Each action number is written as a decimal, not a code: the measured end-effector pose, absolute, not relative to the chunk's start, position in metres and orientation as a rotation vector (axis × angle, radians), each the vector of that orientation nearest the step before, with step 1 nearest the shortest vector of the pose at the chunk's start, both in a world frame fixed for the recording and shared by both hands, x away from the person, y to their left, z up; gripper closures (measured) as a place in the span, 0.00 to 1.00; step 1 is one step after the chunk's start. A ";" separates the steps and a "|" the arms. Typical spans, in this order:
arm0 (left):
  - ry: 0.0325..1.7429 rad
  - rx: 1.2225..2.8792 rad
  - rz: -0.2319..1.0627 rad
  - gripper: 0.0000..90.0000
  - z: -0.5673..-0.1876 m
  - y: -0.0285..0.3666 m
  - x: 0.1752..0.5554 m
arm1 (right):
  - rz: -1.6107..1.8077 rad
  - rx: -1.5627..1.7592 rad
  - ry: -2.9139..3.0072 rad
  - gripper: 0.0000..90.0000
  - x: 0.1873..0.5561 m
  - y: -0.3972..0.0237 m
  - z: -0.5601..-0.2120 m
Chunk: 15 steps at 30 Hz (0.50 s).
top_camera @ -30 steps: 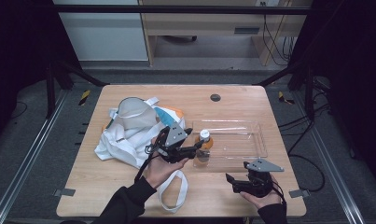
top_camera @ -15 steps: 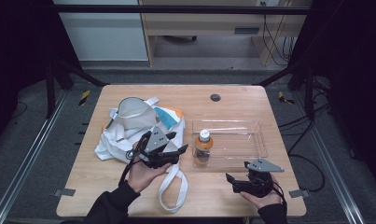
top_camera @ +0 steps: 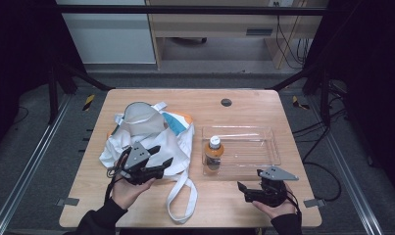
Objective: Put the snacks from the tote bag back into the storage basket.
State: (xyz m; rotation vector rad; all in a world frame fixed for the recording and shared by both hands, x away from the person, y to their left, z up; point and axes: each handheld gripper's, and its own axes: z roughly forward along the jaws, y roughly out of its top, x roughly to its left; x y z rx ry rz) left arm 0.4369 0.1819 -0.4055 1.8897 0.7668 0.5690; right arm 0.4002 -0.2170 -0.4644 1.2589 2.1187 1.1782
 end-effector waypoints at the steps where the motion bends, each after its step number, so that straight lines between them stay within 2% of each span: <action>1: 0.774 1.887 0.573 0.43 -0.407 0.187 0.435 | 1.178 1.261 2.117 0.16 0.400 -0.217 -0.464; 15: 0.890 1.884 0.594 0.39 -0.434 0.238 0.419 | 1.152 1.268 2.112 0.16 0.400 -0.219 -0.465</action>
